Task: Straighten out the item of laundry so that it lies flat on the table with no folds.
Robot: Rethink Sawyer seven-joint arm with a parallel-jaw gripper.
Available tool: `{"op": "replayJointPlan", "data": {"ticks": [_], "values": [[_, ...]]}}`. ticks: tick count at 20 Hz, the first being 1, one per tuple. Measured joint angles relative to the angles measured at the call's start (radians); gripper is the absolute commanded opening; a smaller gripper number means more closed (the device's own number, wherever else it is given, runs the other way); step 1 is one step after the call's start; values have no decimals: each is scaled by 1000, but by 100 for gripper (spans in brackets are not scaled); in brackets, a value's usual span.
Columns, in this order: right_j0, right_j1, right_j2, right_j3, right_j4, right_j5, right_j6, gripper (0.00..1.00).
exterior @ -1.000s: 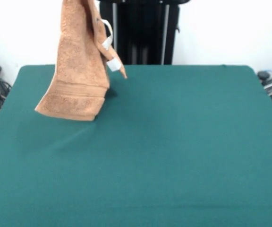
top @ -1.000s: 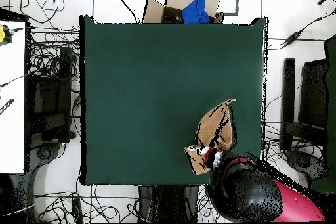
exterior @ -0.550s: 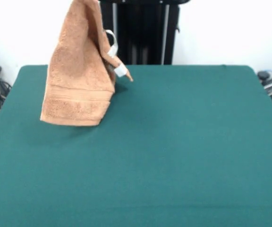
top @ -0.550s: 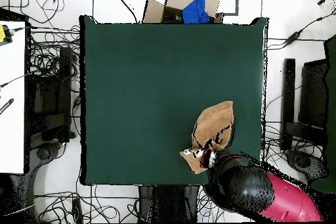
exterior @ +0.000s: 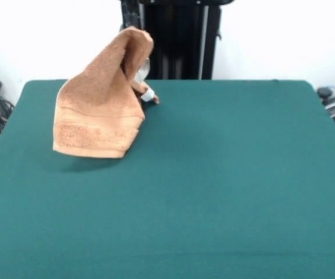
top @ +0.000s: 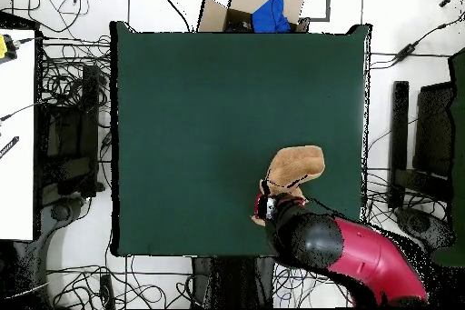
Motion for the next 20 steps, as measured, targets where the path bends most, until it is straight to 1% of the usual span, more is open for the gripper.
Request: {"op": "replayJointPlan", "data": {"ticks": [3,8,15,20], "values": [[14,12,8,0,0,-6,0,0],[34,2,16,0,0,-6,0,0],[47,-40,15,1,5,-6,0,0],[67,-81,15,5,25,-6,0,0]]}}
